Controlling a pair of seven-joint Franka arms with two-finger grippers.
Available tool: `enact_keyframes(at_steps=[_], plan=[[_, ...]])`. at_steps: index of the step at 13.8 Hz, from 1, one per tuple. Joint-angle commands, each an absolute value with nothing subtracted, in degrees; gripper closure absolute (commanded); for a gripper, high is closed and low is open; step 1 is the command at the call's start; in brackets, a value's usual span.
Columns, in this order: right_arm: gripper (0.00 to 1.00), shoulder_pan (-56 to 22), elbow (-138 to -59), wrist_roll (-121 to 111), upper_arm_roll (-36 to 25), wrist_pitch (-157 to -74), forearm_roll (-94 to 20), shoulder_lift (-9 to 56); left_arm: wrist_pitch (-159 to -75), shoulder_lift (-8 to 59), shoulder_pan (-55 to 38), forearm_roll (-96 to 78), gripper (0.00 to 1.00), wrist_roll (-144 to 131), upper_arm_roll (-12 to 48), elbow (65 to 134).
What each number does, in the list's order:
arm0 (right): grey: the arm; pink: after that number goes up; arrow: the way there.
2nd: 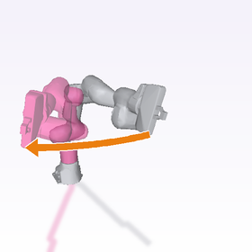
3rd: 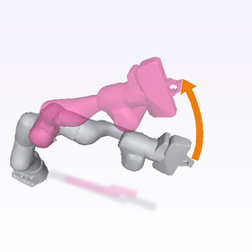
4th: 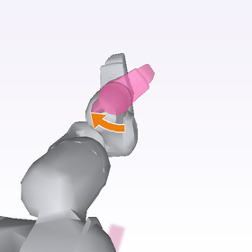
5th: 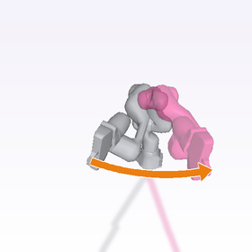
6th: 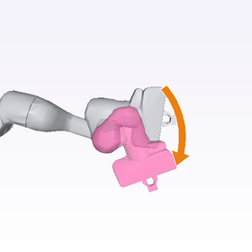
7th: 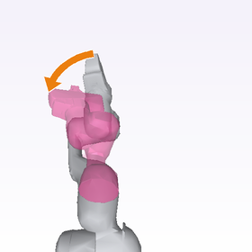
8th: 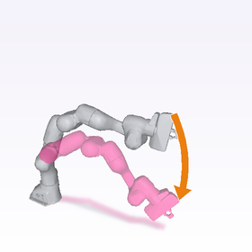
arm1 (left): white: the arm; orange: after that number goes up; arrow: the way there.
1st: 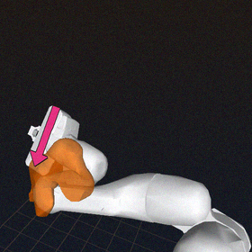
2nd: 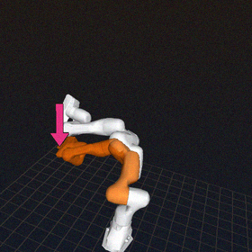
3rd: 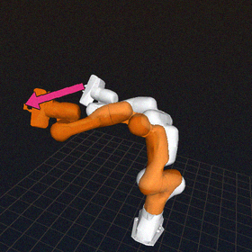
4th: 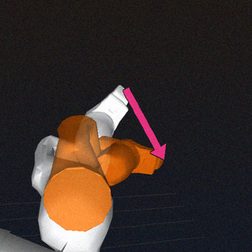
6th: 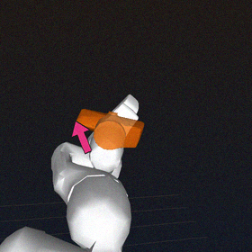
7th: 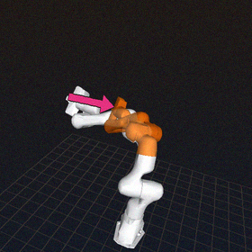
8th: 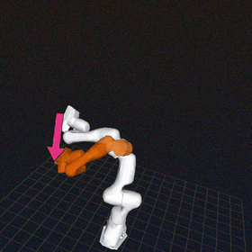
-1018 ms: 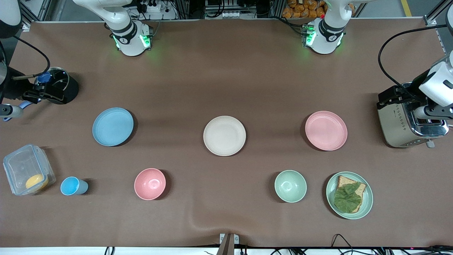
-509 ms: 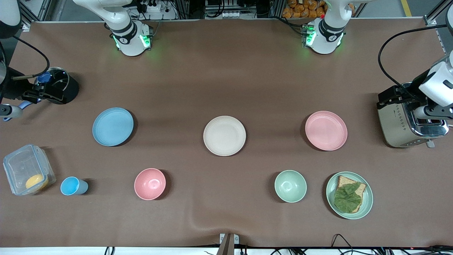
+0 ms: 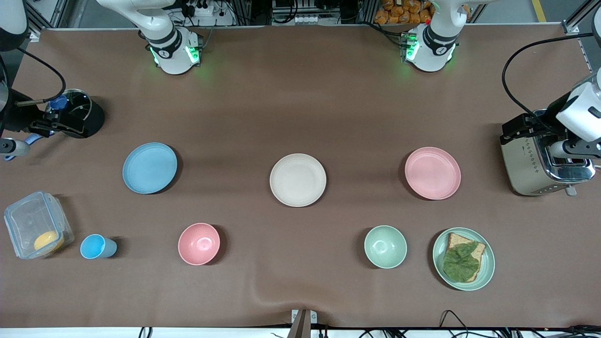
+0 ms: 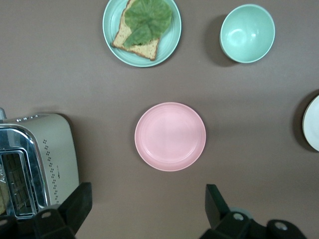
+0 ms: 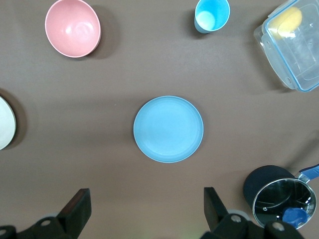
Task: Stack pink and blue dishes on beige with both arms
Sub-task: 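Lower the left gripper to the pink plate while the right gripper reaches blue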
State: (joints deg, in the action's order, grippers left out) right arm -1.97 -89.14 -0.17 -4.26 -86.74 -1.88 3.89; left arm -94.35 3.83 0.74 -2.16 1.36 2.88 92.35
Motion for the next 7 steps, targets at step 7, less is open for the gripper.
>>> enact_keyframes(at_steps=[7], plan=[[0.00,-0.35,-89.03,0.70,-3.69,-86.31,-1.05,4.22,-94.30,15.54,0.44,-2.29,0.00,1.14,3.16,93.24]])
